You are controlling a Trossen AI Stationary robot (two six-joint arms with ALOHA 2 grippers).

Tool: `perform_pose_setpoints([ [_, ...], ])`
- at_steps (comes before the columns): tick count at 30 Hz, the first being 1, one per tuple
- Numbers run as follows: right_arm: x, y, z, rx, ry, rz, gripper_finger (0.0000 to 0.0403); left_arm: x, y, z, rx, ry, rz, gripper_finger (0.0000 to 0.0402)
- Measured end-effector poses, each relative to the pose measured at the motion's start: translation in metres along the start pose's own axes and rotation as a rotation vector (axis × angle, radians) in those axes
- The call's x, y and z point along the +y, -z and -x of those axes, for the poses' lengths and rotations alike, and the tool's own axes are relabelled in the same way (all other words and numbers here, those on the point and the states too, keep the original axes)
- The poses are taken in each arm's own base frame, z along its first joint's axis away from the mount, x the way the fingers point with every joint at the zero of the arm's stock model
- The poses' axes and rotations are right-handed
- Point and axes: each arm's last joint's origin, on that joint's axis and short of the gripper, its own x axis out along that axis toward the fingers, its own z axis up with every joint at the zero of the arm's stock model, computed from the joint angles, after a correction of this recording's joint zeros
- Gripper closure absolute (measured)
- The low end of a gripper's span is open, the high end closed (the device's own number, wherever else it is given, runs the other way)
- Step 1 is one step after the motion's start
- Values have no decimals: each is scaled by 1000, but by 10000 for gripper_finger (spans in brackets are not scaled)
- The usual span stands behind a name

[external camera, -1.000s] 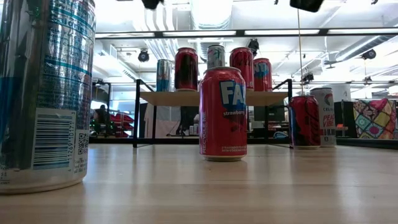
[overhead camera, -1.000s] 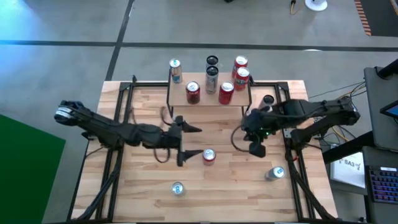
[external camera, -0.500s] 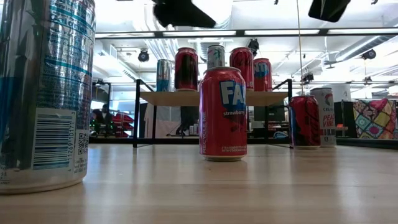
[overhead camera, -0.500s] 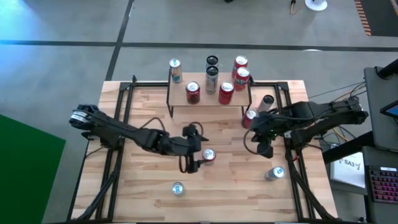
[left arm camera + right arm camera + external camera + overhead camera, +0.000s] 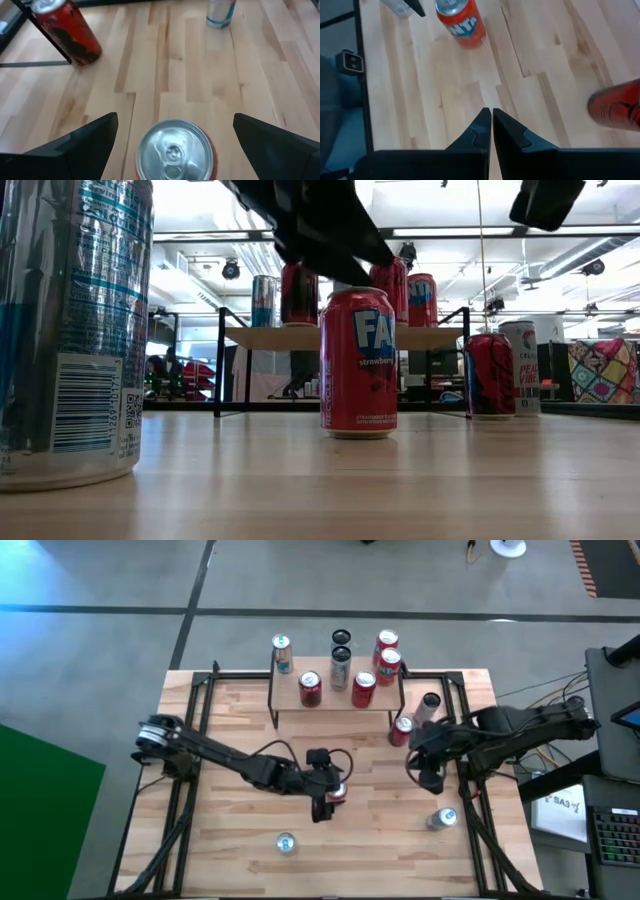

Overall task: Place canned beverage on shelf
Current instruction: Put the red soda can on the shelf

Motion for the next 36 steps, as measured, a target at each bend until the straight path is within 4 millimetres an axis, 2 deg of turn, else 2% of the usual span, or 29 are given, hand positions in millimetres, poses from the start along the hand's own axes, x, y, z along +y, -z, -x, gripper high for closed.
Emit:
perform_pose_setpoints([
  [7, -2, 2, -14, 32, 16, -30, 394, 1, 10, -4, 30, -7, 18, 20],
  [16, 0, 0, -20, 45, 23, -30, 394, 1, 13, -4, 40, 2, 31, 20],
  [25, 0, -2, -20, 29, 15, -29, 394, -4, 28, -26, 69, -30, 18, 22],
  [29, 1, -2, -20, 20, 11, -21, 394, -5, 28, -29, 60, -31, 3, 43],
  [36, 3, -8, -20, -36, -17, 29, 394, -5, 29, -29, 63, -35, 10, 112],
])
